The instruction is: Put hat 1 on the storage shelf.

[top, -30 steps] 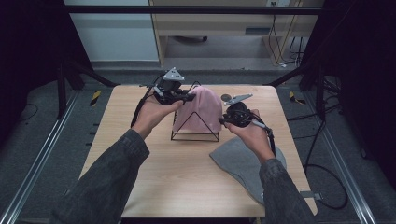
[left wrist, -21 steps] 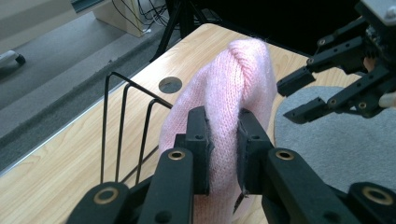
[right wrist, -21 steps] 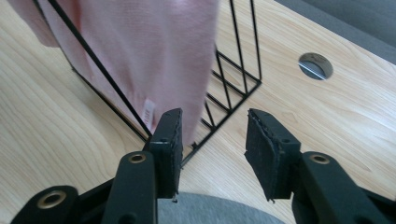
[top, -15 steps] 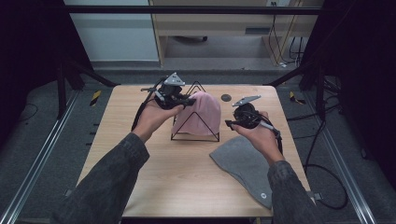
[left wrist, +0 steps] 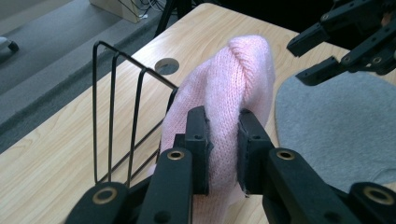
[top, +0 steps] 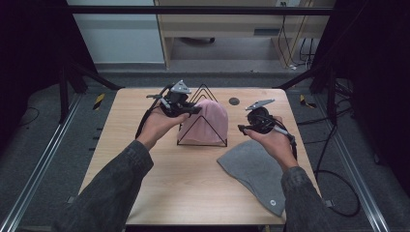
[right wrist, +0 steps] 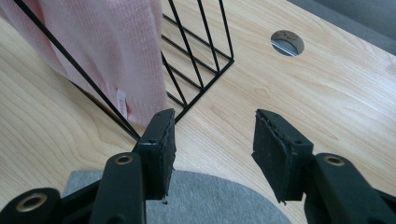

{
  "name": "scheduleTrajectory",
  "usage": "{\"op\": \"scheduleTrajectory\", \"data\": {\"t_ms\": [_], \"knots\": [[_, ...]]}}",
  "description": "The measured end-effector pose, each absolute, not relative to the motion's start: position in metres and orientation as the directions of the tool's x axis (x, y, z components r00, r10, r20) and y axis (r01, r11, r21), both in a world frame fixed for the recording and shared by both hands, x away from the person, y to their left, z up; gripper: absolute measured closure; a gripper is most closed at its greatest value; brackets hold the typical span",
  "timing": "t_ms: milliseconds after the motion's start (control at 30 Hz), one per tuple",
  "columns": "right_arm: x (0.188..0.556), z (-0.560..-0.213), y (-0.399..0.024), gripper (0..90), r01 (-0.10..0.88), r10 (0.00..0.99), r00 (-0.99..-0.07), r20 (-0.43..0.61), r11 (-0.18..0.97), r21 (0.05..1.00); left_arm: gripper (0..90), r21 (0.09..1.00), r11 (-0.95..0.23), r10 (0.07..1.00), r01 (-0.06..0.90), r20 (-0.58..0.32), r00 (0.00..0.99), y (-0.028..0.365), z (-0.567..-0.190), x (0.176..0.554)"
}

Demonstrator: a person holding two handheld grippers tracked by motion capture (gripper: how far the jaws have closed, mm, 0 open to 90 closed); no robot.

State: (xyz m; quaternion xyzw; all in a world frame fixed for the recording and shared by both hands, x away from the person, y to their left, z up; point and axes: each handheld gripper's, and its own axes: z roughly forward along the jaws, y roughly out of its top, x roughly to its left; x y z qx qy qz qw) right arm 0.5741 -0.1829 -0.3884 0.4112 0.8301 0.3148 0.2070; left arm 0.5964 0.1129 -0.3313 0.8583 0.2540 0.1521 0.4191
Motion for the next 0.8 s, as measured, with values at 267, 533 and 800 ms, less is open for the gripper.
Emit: {"op": "scheduleTrajectory", "data": {"t_ms": [267,533,800], "knots": [[0.574,-0.390,-0.188,48.6,0.562,0.821,-0.565,-0.084,0.457,0.690,76.5,0.788,-0.527,0.563,0.319,0.043,0.825,0.115,-0.337,0.595],[0.574,-0.393,-0.193,48.5,0.574,0.827,-0.556,-0.082,0.454,0.682,75.8,0.782,-0.531,0.563,0.328,0.035,0.826,0.118,-0.343,0.594],[0.573,-0.393,-0.198,48.2,0.584,0.833,-0.547,-0.082,0.449,0.676,74.3,0.779,-0.533,0.562,0.331,0.034,0.826,0.119,-0.342,0.593]]}}
